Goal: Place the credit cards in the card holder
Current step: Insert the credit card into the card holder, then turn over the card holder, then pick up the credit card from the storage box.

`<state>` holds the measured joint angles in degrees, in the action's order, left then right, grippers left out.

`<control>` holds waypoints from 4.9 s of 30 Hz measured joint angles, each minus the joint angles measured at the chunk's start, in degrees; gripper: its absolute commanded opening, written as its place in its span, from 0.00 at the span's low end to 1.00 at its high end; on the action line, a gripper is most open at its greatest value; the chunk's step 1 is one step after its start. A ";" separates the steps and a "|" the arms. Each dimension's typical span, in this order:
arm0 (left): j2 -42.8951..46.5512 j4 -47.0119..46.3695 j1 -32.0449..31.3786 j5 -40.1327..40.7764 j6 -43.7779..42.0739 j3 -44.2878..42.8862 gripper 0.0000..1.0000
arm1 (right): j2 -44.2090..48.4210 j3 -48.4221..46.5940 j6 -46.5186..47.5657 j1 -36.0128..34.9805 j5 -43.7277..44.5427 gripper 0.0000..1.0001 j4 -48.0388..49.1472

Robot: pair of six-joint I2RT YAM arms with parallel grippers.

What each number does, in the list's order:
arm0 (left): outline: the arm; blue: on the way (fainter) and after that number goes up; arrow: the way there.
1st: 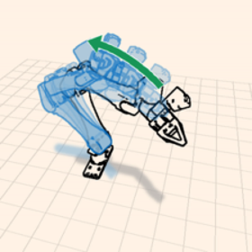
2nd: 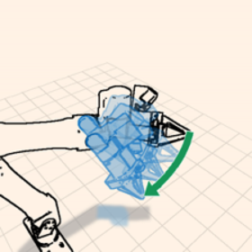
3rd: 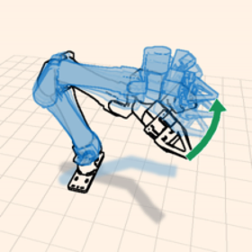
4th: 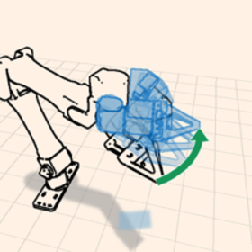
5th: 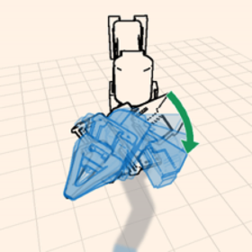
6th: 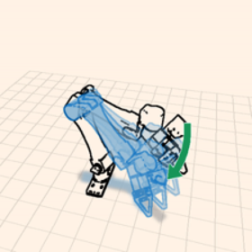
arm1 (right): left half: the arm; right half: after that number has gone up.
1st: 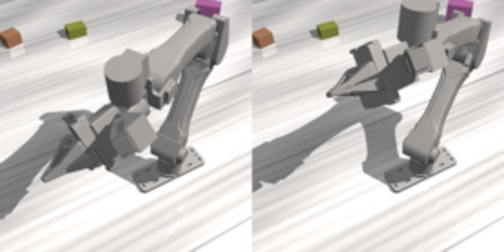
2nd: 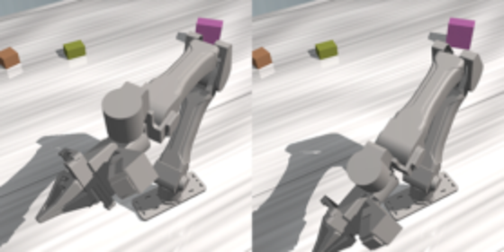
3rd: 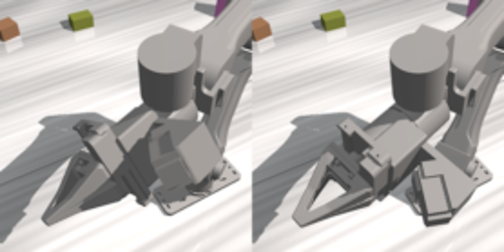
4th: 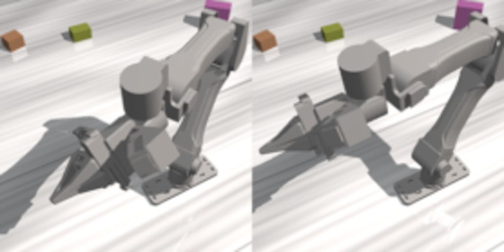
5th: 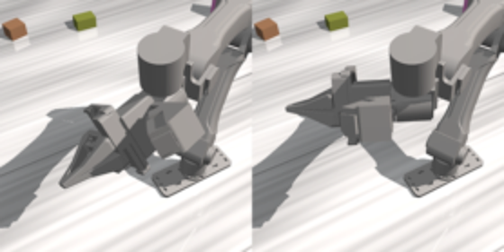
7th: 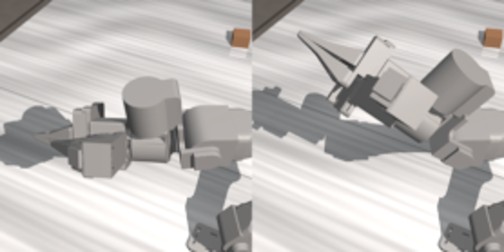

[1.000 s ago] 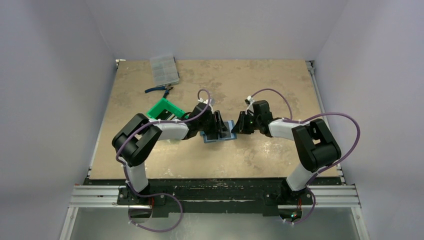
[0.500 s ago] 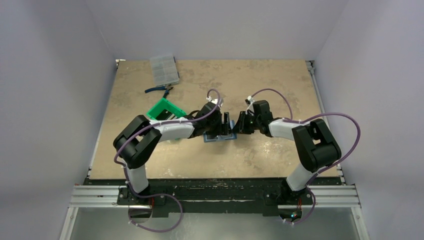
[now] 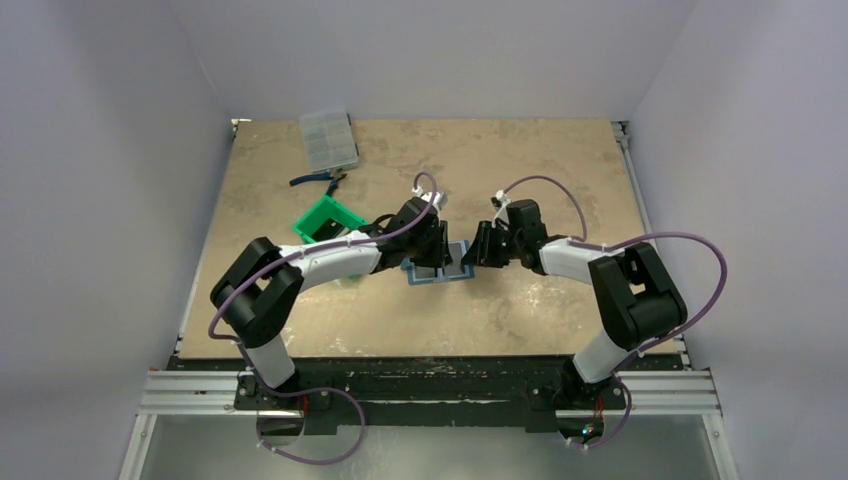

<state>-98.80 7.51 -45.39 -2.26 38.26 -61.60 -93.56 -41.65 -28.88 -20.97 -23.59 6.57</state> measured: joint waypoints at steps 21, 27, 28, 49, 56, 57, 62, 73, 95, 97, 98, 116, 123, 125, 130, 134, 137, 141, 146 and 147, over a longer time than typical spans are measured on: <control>-6.14 -4.63 1.90 -0.33 0.09 2.58 0.00 | 2.67 0.00 -0.63 0.00 -3.52 0.46 -1.36; -6.19 -7.50 2.32 -0.98 0.15 3.78 0.00 | 2.38 0.00 -0.63 0.00 -3.67 0.46 -1.01; -6.19 -7.85 2.34 -1.03 0.17 3.89 0.00 | 2.12 0.00 -0.61 0.00 -3.85 0.46 -0.96; -6.62 -9.75 2.60 -1.90 0.22 4.26 0.00 | 0.46 0.00 -1.14 -0.04 -6.23 0.40 0.87; -6.21 -9.22 2.62 -2.03 0.15 4.24 0.08 | 0.63 0.00 -1.51 -1.57 -6.64 0.41 1.84; -5.79 -8.35 2.62 -2.03 0.11 4.24 0.09 | 0.72 0.00 -1.46 -1.88 -6.56 0.42 1.75; -1.07 -3.56 2.62 -2.01 0.00 4.24 0.15 | 0.85 -1.16 -0.81 -3.50 -6.36 0.43 0.31; 24.37 9.64 6.29 0.87 -1.18 4.33 0.23 | -4.57 -10.60 -0.35 -10.16 -5.97 0.48 0.04; 20.33 28.22 29.68 4.68 -17.46 -0.17 0.91 | -4.37 -8.72 -0.42 -7.89 -9.49 0.51 0.85; 15.69 27.26 29.68 5.35 -19.65 -0.96 0.91 | -4.37 -8.41 -0.44 -7.89 -10.03 0.51 0.98; 13.62 27.08 29.68 5.88 -20.81 -1.40 0.91 | -4.35 -8.26 -0.44 -7.89 -10.43 0.51 1.27; -8.59 28.24 30.12 7.96 -34.12 -12.48 0.95 | -3.76 -6.60 -1.75 -7.89 -13.46 0.51 6.16; -9.55 28.48 31.82 3.50 -34.97 -13.42 0.59 | -3.76 -6.58 -1.95 -7.89 -13.46 0.50 6.62; -9.25 27.78 31.85 3.10 -35.01 -12.90 0.50 | -3.76 -6.58 -1.99 -7.89 -13.46 0.50 6.78; -4.92 25.14 31.85 2.36 -34.95 -9.22 0.32 | -3.76 -6.58 -1.99 -7.89 -13.46 0.50 6.82; -1.27 23.87 31.89 2.12 -34.97 -7.30 0.14 | -3.76 -6.58 -1.99 -7.89 -13.46 0.50 6.86; 0.74 23.45 32.13 1.77 -34.73 -6.62 0.01 | -3.76 -6.54 -2.01 -7.89 -13.44 0.49 7.23; 1.44 23.47 32.09 2.38 -34.58 -5.99 0.00 | -3.76 -6.54 -2.03 -7.89 -13.46 0.49 7.54; 2.67 23.93 32.09 4.07 -34.45 -5.99 0.00 | -3.76 -6.54 -2.03 -7.89 -13.46 0.49 7.61; 2.84 24.09 32.09 4.31 -34.42 -5.99 0.00 | -3.76 -6.54 -2.03 -7.89 -13.44 0.49 7.61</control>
<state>-95.96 31.59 -13.30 2.04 3.84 -67.59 -97.32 -48.18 -30.92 -28.86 -37.04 14.17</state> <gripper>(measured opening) 0.098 0.492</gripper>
